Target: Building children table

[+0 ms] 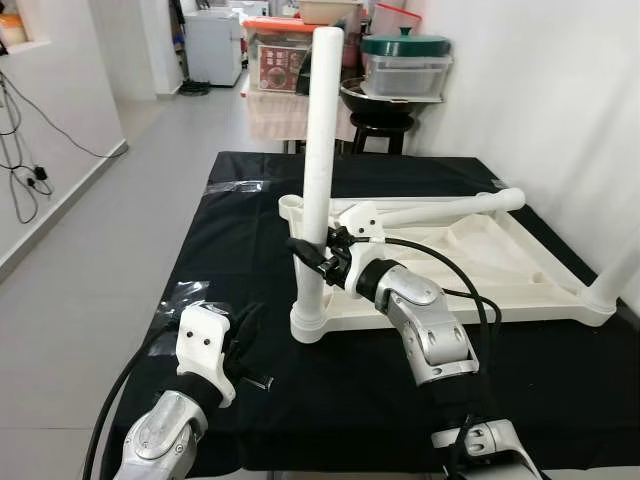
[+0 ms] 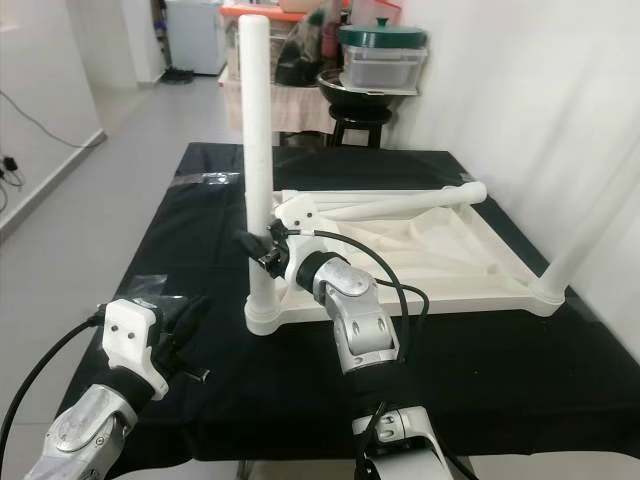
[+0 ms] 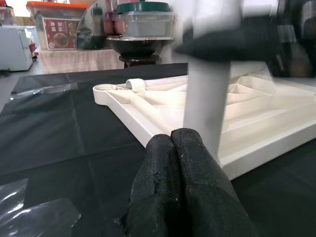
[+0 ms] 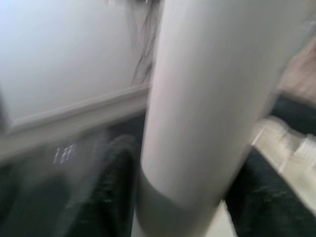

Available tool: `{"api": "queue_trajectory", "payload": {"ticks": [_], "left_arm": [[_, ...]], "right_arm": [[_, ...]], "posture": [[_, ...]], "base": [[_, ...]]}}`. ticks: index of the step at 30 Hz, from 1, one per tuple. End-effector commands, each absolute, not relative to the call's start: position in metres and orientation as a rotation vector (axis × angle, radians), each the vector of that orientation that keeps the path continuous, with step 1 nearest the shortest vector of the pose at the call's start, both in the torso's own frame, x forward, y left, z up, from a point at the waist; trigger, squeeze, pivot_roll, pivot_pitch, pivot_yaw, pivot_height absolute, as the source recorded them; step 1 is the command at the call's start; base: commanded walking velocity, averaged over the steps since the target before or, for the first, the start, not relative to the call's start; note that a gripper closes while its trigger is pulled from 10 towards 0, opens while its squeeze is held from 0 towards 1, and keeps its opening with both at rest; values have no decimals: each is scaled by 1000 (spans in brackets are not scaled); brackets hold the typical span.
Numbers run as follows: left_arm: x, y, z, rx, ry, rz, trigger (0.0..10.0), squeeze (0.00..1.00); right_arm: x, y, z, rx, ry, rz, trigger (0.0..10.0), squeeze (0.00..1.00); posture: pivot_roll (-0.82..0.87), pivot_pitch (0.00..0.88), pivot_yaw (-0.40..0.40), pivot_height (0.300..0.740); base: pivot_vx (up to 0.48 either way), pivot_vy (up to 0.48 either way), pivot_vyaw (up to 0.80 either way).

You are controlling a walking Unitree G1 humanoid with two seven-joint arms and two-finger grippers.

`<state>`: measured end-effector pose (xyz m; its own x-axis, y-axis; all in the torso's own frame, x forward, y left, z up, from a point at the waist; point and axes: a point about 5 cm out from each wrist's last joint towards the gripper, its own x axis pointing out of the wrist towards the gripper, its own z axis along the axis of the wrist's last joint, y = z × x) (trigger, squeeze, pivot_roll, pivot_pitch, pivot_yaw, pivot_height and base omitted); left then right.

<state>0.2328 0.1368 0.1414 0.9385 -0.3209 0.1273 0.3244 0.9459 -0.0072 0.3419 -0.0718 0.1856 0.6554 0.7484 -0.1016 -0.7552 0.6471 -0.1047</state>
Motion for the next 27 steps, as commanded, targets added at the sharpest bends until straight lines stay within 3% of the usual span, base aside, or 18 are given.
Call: {"api": "queue_trajectory", "payload": {"ticks": [1,2,4,5,6,8,16,17,18,27], "left_arm": [[233,137,137,-31,-104,-328,10000,0],[233,137,137,-33,-103,-328,10000,0],[233,137,137,-33,-103,-328,10000,0],[233,136,137,-34,-102,-330,10000,0],[233,136,137,-35,-101,-332,10000,0],[233,136,137,-35,-100,-334,10000,0],[232,135,137,-37,-100,-336,10000,0],[232,135,137,-38,-100,-336,10000,0],[231,134,137,-39,-100,-336,10000,0],[231,130,137,-43,-101,-336,10000,0]], "right_arm": [[337,-64,181,-107,101,929,10000,1000],[330,-61,197,-97,16,1117,10000,1000],[330,-61,197,-97,16,1117,10000,1000],[323,-62,209,-113,-62,1291,10000,1000],[319,-66,214,-120,-85,1430,10000,0],[322,-69,216,-138,-86,1510,10000,0],[344,-71,215,-144,-34,1516,10000,0],[352,-70,217,-136,-17,1520,8824,0],[357,-70,220,-111,-8,1528,0,0],[361,-83,223,-55,6,1560,0,0]], "posture": [[60,0,-92,740],[67,0,-91,740],[67,0,-91,740],[68,0,-89,740],[75,0,-93,740],[81,0,-97,740],[97,0,-108,740],[103,0,-114,740],[103,0,-114,740],[94,0,-112,740]], "base": [[0,0,0],[0,0,0],[0,0,0],[0,0,0],[0,0,0],[0,0,0],[0,0,0],[0,0,0],[0,0,0],[0,0,0]]}}
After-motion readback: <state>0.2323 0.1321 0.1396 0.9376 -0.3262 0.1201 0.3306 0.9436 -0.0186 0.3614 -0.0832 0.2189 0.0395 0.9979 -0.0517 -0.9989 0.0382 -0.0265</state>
